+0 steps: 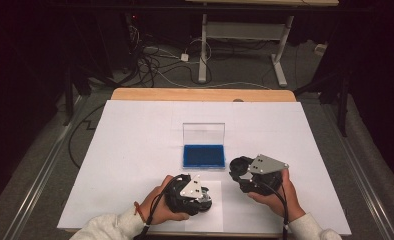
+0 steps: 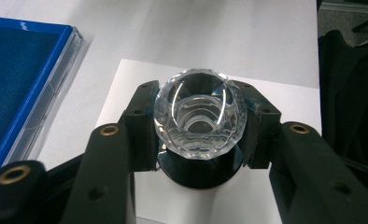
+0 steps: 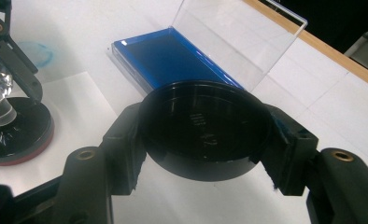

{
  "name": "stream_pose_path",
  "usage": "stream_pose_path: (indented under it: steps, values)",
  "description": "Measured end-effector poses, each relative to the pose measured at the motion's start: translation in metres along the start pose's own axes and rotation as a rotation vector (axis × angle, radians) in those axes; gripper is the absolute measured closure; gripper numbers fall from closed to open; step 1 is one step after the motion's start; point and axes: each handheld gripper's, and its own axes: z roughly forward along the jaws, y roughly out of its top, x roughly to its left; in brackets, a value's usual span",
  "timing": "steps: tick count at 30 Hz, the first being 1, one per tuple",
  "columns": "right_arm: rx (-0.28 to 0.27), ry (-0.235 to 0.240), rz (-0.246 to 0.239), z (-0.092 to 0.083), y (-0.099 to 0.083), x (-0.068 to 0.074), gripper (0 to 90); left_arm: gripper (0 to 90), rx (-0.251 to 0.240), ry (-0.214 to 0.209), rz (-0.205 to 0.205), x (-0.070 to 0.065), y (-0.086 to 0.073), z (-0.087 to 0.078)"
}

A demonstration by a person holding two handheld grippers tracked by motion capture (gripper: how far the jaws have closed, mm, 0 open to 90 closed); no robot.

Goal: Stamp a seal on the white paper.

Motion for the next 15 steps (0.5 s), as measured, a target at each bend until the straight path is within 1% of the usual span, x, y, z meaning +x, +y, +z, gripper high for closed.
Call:
stream_pose_path:
  steps: [2,5,6,8,9,11,15]
  values:
    - [-0.002,0.001,0.002,-0.0004,0.0001,-0.0002,38.8,54.2,-0.003,-0.003,-0.004,0.0004,-0.0004,0.0001]
    - [0.0,0.003,-0.001,-0.0006,0.0005,0.0,38.9,54.2,0.01,0.007,0.006,-0.0004,0.0009,-0.0002]
    - [0.0,0.002,-0.004,-0.0005,0.0006,0.0001,38.8,54.2,0.009,0.003,-0.002,-0.0001,0.0011,-0.0001]
    - [0.002,0.001,-0.006,-0.0005,0.0008,0.0003,38.8,54.2,0.017,0.004,0.003,0.0,0.0019,-0.0004]
    - [0.0,0.0,-0.007,-0.0006,0.0009,0.0006,38.8,54.2,0.013,0.005,-0.003,-0.0003,0.0018,0.0]
    - [0.0,0.001,-0.006,-0.001,0.001,0.0004,38.8,54.2,0.023,0.002,-0.003,0.0003,0.0029,-0.0008]
    - [0.008,0.002,-0.009,-0.0006,0.0009,-0.0001,38.9,54.3,0.022,0.005,-0.009,0.0008,0.005,-0.0017]
